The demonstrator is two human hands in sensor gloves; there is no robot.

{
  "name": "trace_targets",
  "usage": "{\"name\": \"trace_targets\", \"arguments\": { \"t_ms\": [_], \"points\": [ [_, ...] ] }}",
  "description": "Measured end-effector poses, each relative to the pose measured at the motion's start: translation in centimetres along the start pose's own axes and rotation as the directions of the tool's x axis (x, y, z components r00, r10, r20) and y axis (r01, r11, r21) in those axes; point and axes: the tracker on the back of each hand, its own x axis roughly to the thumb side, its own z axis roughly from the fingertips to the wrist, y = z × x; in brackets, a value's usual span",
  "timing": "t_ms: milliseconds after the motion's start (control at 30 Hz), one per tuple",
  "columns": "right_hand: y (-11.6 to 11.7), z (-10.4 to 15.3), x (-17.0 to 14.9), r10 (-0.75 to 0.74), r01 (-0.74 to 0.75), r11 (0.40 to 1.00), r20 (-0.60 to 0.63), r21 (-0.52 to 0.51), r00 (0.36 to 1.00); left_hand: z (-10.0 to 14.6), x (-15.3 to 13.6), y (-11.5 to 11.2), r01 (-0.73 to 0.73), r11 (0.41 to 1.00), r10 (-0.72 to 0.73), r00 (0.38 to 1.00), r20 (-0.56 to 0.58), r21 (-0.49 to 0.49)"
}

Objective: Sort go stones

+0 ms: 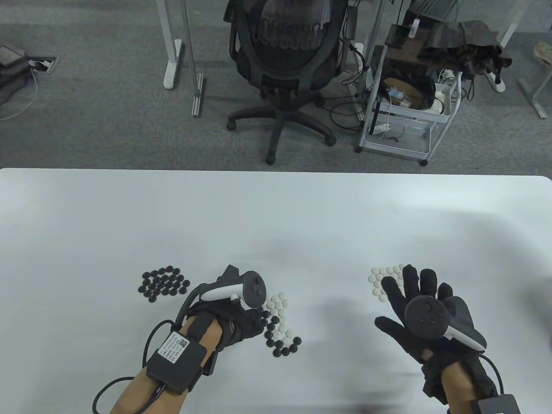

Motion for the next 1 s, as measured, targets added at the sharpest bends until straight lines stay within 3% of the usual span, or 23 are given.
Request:
{"name": "trace_targets", "arguments": {
  "t_ms": [200,400,600,733,1000],
  "points": [
    [0.0,0.0,0.0,-0.011,0.011,1.0,0.002,0.01,1.0,-1.0,-0.4,-1.4,0.066,0.997,-0.068,0.996,-0.061,-0.037],
    [0.1,-0.1,0.1,-0.012,0.012,1.0,0.005,0.027,1.0,1.7,-3.9,-2.5,0.099,0.995,-0.099,0.974,-0.201,-0.014],
    [0.2,-0.2,0.2,-0.012,0.011,0.999,0.008,0.033,1.0,5.2,-11.3,-3.9,0.004,1.0,-0.004,0.909,-0.417,-0.002],
    [0.3,-0.3,0.2,-0.01,0.01,0.999,0.007,0.038,1.0,5.9,-14.4,-4.5,-0.145,0.988,0.15,0.894,-0.421,0.044],
    [0.4,-0.4,0.4,-0.006,0.005,0.999,0.005,0.047,1.0,5.6,-17.1,-4.2,-0.25,0.962,0.273,0.857,-0.438,0.11]
  ]
}}
